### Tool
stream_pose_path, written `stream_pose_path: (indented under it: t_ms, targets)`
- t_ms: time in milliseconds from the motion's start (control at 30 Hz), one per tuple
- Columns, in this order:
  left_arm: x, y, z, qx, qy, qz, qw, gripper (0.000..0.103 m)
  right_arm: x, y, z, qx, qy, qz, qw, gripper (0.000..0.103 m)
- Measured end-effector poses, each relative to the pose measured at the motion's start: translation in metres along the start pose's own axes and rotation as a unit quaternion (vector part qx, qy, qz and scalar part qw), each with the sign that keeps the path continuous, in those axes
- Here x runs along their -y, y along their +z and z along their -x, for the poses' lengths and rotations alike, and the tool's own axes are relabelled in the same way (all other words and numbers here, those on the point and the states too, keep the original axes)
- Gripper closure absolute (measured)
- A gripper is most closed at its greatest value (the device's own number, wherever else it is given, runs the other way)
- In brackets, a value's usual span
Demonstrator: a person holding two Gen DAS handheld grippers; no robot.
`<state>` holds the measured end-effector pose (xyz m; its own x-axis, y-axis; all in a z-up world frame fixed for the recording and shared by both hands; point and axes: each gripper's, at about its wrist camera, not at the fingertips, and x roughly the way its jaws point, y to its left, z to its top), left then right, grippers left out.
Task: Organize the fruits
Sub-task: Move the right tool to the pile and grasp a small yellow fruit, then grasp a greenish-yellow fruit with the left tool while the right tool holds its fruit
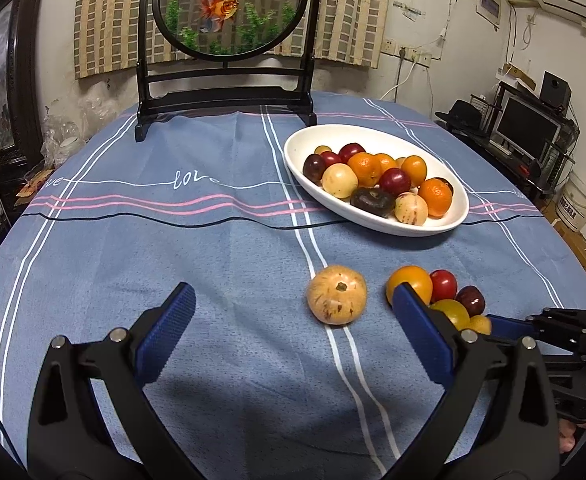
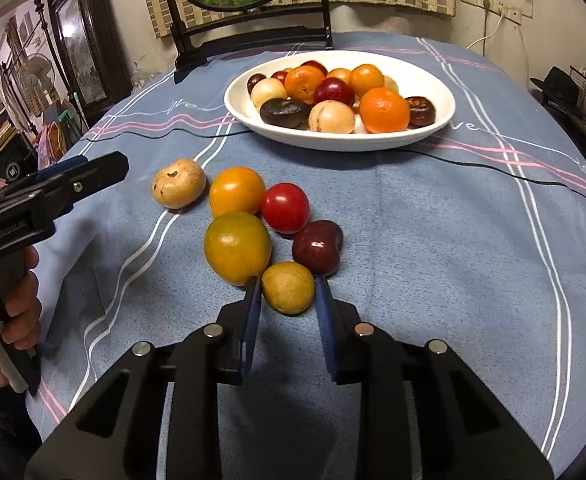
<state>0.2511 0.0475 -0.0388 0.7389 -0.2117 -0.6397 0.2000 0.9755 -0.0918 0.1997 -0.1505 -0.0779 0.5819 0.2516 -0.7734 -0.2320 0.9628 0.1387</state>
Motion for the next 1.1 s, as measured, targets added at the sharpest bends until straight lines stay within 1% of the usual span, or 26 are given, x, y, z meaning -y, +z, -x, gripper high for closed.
stream_pose_path:
  t_ms: [100, 200, 233, 300, 367, 433, 500, 533, 600, 733, 800, 967, 1100]
  targets:
    - [0.003, 0.000, -0.002, 0.000, 0.002, -0.006, 1.0000, 0.003, 0.009, -0.006, 0.014, 0.023, 0.005, -0.011, 1.000, 0.075]
    - [0.013, 0.000, -0.001, -0.006, -0.013, -0.020, 0.9997, 0.003, 0.027, -0.015, 0.027, 0.038, 0.012, -0.035, 0.999, 0.075]
    - [0.017, -0.001, 0.001, -0.008, -0.023, -0.021, 0.9995, 0.003, 0.034, -0.018, 0.031, 0.042, 0.015, -0.044, 0.998, 0.075]
    - [0.030, -0.004, 0.008, -0.014, -0.053, -0.018, 0.9983, 0.004, 0.042, -0.021, 0.034, 0.048, 0.019, -0.055, 0.997, 0.075]
    - [0.047, -0.007, 0.010, -0.023, -0.077, -0.022, 0.9965, 0.005, 0.052, -0.023, 0.037, 0.051, 0.035, -0.072, 0.995, 0.075]
    - [0.064, -0.010, 0.008, -0.032, -0.084, -0.033, 0.9954, 0.009, 0.058, -0.024, 0.039, 0.054, 0.051, -0.085, 0.994, 0.075]
    - [0.075, -0.013, 0.004, -0.042, -0.083, -0.044, 0.9947, 0.018, 0.062, -0.026, 0.041, 0.061, 0.070, -0.094, 0.991, 0.075]
    - [0.079, -0.015, 0.001, -0.048, -0.082, -0.047, 0.9944, 0.020, 0.063, -0.027, 0.042, 0.064, 0.080, -0.094, 0.990, 0.075]
    - [0.083, -0.017, -0.007, -0.065, -0.079, -0.045, 0.9937, 0.027, 0.063, -0.028, 0.044, 0.070, 0.092, -0.093, 0.989, 0.075]
    - [0.088, -0.021, -0.018, -0.087, -0.075, -0.041, 0.9925, 0.037, 0.065, -0.028, 0.046, 0.075, 0.105, -0.098, 0.987, 0.075]
    - [0.091, -0.022, -0.023, -0.097, -0.070, -0.045, 0.9918, 0.045, 0.066, -0.027, 0.047, 0.079, 0.115, -0.101, 0.985, 0.075]
    - [0.098, -0.023, -0.033, -0.113, -0.072, -0.041, 0.9902, 0.051, 0.069, -0.028, 0.048, 0.084, 0.127, -0.106, 0.983, 0.075]
    - [0.103, -0.023, -0.040, -0.123, -0.071, -0.039, 0.9892, 0.051, 0.070, -0.029, 0.049, 0.086, 0.134, -0.108, 0.981, 0.075]
